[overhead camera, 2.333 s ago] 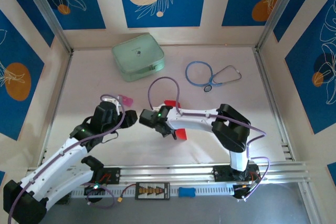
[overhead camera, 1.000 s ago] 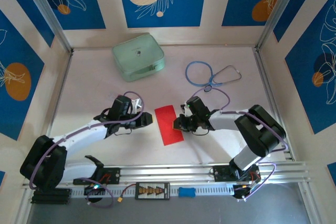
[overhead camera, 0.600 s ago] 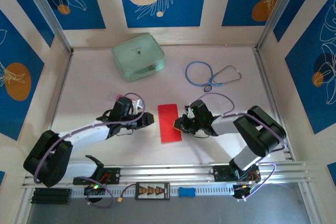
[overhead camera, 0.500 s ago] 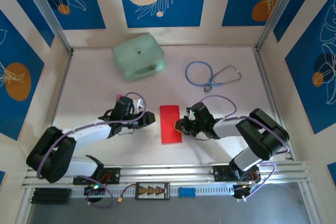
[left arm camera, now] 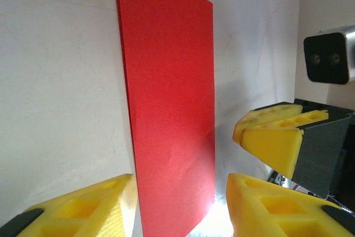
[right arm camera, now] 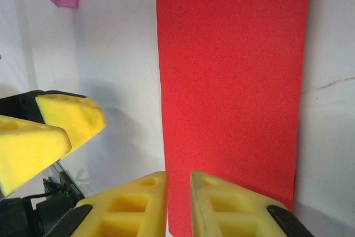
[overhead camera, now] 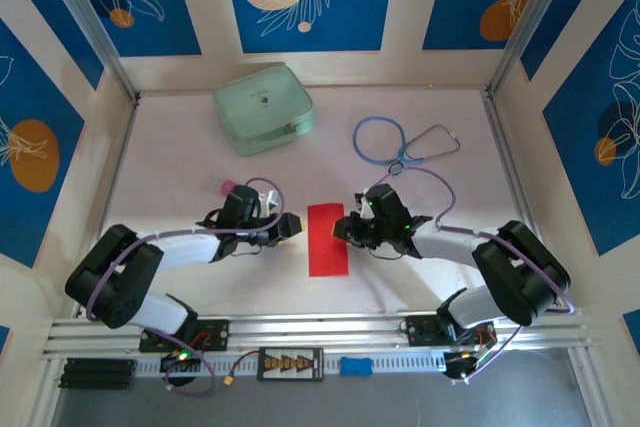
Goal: Fold a paper plane with a square sheet of paper (pick it up from the middle)
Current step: Third fold the triangle at the center of the table.
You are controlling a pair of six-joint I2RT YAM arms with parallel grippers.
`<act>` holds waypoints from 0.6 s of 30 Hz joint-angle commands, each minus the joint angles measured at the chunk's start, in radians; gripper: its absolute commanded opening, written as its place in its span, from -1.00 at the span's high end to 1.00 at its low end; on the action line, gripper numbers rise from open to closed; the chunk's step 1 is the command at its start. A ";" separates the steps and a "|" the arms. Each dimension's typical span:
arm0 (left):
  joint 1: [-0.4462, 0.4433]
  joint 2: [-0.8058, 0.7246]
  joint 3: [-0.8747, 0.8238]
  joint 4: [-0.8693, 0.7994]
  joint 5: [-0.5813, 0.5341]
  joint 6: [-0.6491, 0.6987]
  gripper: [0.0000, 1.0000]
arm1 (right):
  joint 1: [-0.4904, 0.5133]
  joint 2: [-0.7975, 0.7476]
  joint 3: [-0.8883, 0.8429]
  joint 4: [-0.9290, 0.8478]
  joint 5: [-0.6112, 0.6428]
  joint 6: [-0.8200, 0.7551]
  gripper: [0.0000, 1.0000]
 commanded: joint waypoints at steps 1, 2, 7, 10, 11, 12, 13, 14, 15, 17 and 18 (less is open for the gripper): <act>-0.015 0.028 0.008 0.038 0.043 -0.005 0.07 | -0.006 0.047 0.011 -0.039 -0.077 -0.059 0.67; -0.016 0.034 0.009 0.038 0.044 -0.004 0.07 | -0.004 0.059 0.011 -0.034 -0.086 -0.061 0.68; -0.025 0.073 0.022 0.037 0.060 0.001 0.06 | -0.014 0.121 -0.017 -0.017 -0.079 -0.072 0.77; -0.032 0.093 0.026 0.037 0.060 0.004 0.06 | -0.045 0.160 -0.056 0.030 -0.108 -0.075 0.80; -0.034 0.100 0.031 0.036 0.063 0.005 0.06 | -0.055 0.173 -0.065 0.042 -0.126 -0.077 0.82; -0.036 0.108 0.033 0.035 0.065 0.007 0.06 | -0.063 0.180 -0.075 0.055 -0.137 -0.079 0.81; -0.038 0.116 0.037 0.035 0.066 0.006 0.06 | -0.066 0.185 -0.080 0.058 -0.141 -0.080 0.82; -0.041 0.123 0.039 0.037 0.065 0.006 0.06 | -0.070 0.188 -0.083 0.061 -0.147 -0.082 0.82; -0.043 0.128 0.041 0.037 0.064 0.006 0.06 | -0.072 0.188 -0.087 0.065 -0.153 -0.083 0.82; -0.050 0.142 0.045 0.042 0.059 0.006 0.07 | -0.074 0.187 -0.090 0.067 -0.156 -0.083 0.82; -0.054 0.153 0.049 0.046 0.060 0.004 0.08 | -0.076 0.188 -0.090 0.069 -0.158 -0.083 0.82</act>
